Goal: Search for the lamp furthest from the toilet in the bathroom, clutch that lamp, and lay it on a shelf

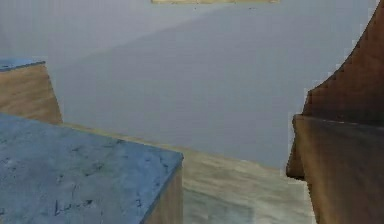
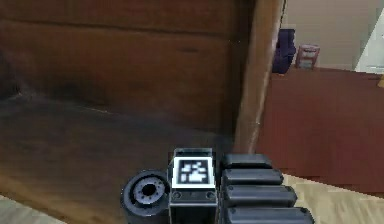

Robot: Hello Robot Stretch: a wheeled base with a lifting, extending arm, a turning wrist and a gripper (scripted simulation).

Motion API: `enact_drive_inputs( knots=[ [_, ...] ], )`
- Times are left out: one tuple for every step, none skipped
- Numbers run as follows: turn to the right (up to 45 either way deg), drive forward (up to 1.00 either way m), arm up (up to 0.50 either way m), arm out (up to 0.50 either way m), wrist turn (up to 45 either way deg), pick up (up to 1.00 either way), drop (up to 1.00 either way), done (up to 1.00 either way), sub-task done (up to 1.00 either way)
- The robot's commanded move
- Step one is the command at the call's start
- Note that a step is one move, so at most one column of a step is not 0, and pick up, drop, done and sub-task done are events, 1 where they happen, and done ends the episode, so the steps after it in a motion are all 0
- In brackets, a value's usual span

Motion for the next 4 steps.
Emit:
enact_drive_inputs(
  knots=[
    [21.0, 0.00, 0.00, 0.00, 0.0, 0.00, 0.00, 0.00, 0.00],
    [0.0, 0.95, 0.00, 0.00, 0.0, 0.00, 0.00, 0.00, 0.00],
    [45.0, 0.00, 0.00, 0.00, 0.0, 0.00, 0.00, 0.00, 0.00],
    [45.0, 0.00, 0.00, 0.00, 0.0, 0.00, 0.00, 0.00, 0.00]
  ],
)
